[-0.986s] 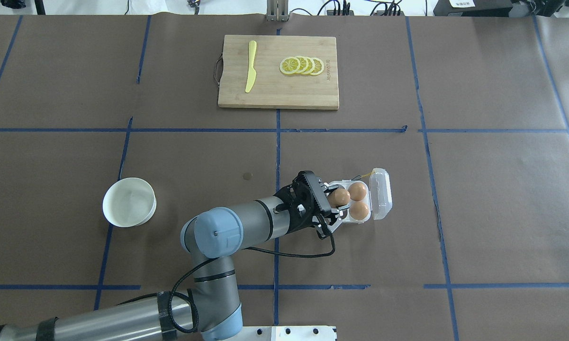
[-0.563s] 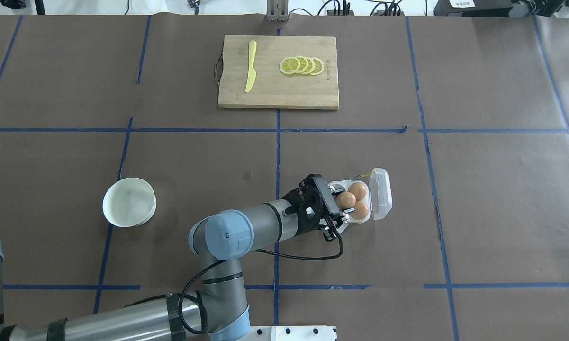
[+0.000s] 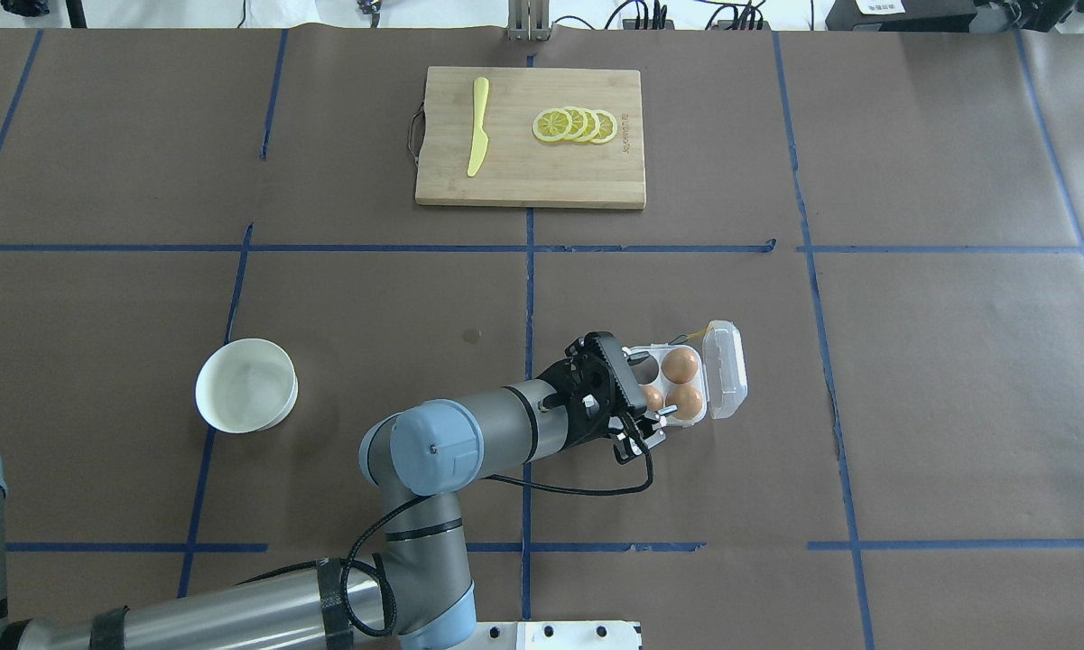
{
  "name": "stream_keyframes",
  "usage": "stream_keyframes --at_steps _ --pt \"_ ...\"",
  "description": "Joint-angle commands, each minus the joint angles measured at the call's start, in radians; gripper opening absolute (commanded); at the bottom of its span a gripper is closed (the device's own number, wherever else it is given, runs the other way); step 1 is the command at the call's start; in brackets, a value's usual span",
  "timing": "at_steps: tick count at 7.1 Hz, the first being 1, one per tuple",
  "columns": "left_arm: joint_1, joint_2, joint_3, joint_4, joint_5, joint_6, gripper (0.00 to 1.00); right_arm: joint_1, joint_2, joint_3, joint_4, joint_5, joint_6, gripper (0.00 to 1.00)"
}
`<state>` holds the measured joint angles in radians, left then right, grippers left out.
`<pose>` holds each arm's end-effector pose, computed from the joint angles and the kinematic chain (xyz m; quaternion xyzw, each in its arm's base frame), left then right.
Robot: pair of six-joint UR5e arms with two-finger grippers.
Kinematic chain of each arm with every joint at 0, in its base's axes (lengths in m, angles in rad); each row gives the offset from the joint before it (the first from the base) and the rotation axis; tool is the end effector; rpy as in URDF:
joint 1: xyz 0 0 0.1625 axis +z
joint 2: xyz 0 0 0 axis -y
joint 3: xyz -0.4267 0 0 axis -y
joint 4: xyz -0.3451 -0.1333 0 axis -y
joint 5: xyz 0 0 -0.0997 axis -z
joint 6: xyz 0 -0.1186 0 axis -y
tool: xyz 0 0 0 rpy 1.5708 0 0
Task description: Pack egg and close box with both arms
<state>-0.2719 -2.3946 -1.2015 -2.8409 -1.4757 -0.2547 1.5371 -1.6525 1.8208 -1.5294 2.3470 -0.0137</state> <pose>0.6591 -0.3338 0.1843 0.5626 0.5096 0.2928 0.5814 0.0360 -0.4220 0.5920 0.0931 -0.3773 -0.0614 0.9193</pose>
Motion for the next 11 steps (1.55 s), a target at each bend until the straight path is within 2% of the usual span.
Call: stream_keyframes --at_steps 1,3,5,6,7,8,10,11 --pt "-0.003 0.000 -0.004 0.002 -0.002 0.000 1.00 0.002 -0.001 0.000 0.000 0.000 0.000 1.00" --pt "-0.038 0.008 -0.045 0.053 -0.018 -0.020 1.00 0.002 -0.003 0.000 0.000 0.002 0.001 1.00" --pt "-0.105 0.044 -0.239 0.385 -0.150 -0.023 1.00 0.002 -0.003 0.000 0.000 0.003 0.001 1.00" --pt "-0.140 0.078 -0.336 0.525 -0.153 -0.025 1.00 0.002 -0.003 -0.002 0.000 0.003 0.001 1.00" --pt "-0.206 0.090 -0.402 0.690 -0.173 -0.025 1.00 0.002 -0.003 -0.003 0.000 0.005 0.003 1.00" --pt "-0.307 0.106 -0.438 0.838 -0.278 -0.023 1.00 0.002 -0.004 -0.005 0.000 0.005 0.003 1.00" --pt "-0.505 0.230 -0.599 1.077 -0.403 -0.015 0.99 0.002 -0.006 -0.011 0.000 0.005 0.004 1.00" --pt "-0.623 0.279 -0.642 1.151 -0.451 -0.011 1.00 0.002 -0.006 -0.011 0.000 0.005 0.004 1.00"
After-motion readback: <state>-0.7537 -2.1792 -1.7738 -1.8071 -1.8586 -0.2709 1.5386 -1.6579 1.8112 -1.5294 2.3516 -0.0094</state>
